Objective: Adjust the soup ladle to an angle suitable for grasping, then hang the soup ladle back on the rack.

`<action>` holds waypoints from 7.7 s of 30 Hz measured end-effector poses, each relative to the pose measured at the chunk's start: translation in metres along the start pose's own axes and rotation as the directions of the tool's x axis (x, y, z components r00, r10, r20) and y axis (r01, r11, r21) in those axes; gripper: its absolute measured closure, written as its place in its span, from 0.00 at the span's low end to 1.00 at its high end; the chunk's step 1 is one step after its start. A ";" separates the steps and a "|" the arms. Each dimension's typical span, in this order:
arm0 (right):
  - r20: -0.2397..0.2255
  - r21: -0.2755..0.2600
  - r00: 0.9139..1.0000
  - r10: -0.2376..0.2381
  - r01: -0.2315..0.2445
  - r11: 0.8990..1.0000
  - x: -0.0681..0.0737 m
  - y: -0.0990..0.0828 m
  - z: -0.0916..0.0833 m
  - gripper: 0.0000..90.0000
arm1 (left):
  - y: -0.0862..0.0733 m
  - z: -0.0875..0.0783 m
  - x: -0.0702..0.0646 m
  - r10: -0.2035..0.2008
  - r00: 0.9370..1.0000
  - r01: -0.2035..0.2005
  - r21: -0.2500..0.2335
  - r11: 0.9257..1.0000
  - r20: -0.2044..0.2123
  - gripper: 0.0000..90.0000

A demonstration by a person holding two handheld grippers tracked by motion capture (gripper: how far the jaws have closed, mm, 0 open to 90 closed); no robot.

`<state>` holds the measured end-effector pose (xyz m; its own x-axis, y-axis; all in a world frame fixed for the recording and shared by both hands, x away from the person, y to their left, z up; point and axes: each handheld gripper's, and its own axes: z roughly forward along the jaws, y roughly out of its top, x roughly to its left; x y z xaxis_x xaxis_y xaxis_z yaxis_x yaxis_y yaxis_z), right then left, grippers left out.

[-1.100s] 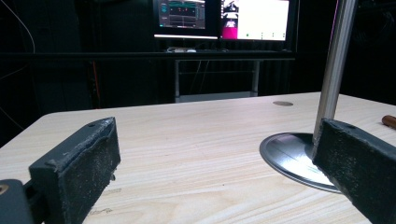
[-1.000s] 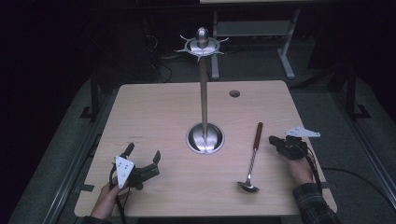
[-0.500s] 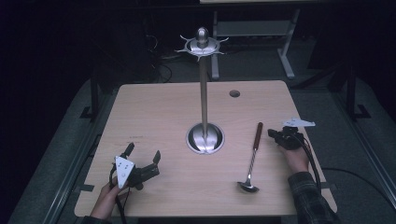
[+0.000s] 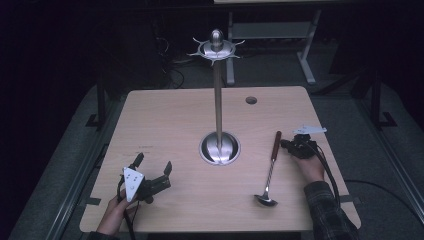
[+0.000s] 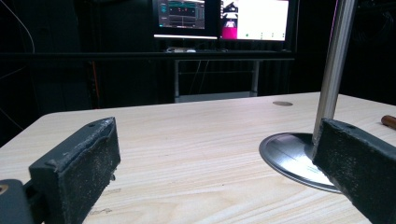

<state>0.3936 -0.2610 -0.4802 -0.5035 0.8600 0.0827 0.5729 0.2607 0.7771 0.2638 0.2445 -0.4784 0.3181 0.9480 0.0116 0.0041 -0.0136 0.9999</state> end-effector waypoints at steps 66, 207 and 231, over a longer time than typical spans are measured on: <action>-0.253 0.010 0.951 -0.177 0.185 0.983 0.081 0.017 0.022 1.00 | 0.000 0.000 0.000 0.000 1.000 0.000 0.000 1.000 0.000 0.00; -0.201 0.356 0.979 -0.043 0.114 0.927 0.064 0.048 -0.044 0.86 | 0.000 0.000 0.001 -0.003 1.000 0.003 -0.001 1.000 0.003 0.00; -0.175 0.431 0.979 -0.104 0.171 0.886 0.074 0.083 0.016 0.73 | 0.000 0.001 0.000 -0.001 1.000 0.001 -0.002 1.000 0.003 0.00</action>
<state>0.4145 -0.1690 -0.4191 -0.6657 0.7382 0.1092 0.7002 0.5674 0.4333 0.2646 0.2439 -0.4785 0.3211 0.9470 0.0103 0.0025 -0.0117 0.9999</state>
